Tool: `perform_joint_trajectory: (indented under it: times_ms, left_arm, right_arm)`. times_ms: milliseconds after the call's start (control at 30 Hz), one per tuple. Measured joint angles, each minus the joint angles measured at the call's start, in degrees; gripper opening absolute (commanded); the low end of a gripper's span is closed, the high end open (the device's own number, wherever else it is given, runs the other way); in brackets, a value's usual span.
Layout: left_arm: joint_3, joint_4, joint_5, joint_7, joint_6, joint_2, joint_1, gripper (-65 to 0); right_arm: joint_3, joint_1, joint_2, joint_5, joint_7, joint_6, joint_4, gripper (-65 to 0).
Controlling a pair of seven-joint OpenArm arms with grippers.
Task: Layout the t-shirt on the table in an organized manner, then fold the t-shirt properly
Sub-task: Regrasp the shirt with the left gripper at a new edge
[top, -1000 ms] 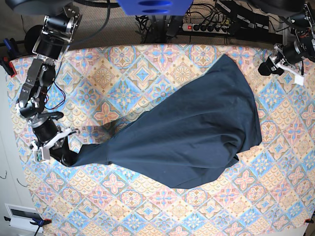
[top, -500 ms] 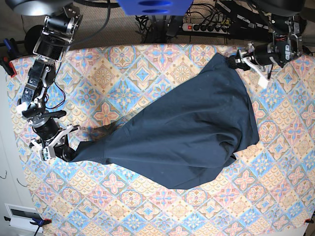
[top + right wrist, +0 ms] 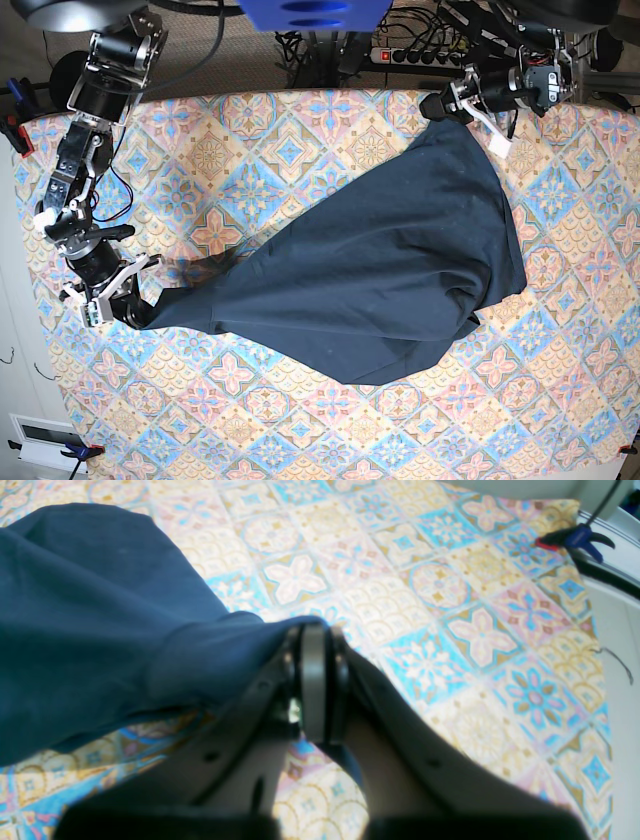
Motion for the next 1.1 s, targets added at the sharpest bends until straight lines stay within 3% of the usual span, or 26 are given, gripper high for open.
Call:
perform_joint_trajectory:
  times_ms: [200, 500, 800, 833, 900, 967, 1100]
  left_arm:
    - [-5.31, -3.13, -2.97, 0.33, -0.79, 3.17, 0.7, -41.3]
    - [-5.95, -3.15, -2.95, -0.76, -0.83, 4.37, 1.6, -41.4]
    - [-4.98, -7.17, -2.89, -0.02, -0.83, 7.41, -4.2, -41.6]
    - [-4.46, -7.96, -3.63, -0.15, -0.9, 7.26, -4.5, -42.5]
    - [-3.91, -8.26, -3.19, 0.11, -1.03, 7.28, -4.96, -50.2]
    - [-3.82, -8.26, -1.6, -0.02, -0.74, 7.3, -5.27, -65.0]
    - [-4.28, -4.57, 1.86, 0.39, 0.39, 7.26, -7.04, -65.0]
  right_arm:
    - [0.0, 0.0, 0.04, 0.09, 0.15, 0.02, 0.11, -64.3]
    - [-0.13, -0.02, 0.04, 0.11, 0.17, 0.07, 0.2, -64.3]
    - [-0.17, -0.2, 0.07, 0.13, 0.17, 0.07, 0.31, -64.3]
    - [-0.17, -0.22, 0.04, 0.13, 0.17, 0.04, 0.31, -64.3]
    - [-0.17, -0.28, 0.04, 0.13, 0.2, 0.07, 0.33, -64.3]
    - [-0.17, -0.33, 0.02, 0.09, -0.02, 0.07, 0.9, -64.3]
    - [-0.17, -0.22, 0.02, 0.42, 0.28, 0.11, 2.12, -64.3]
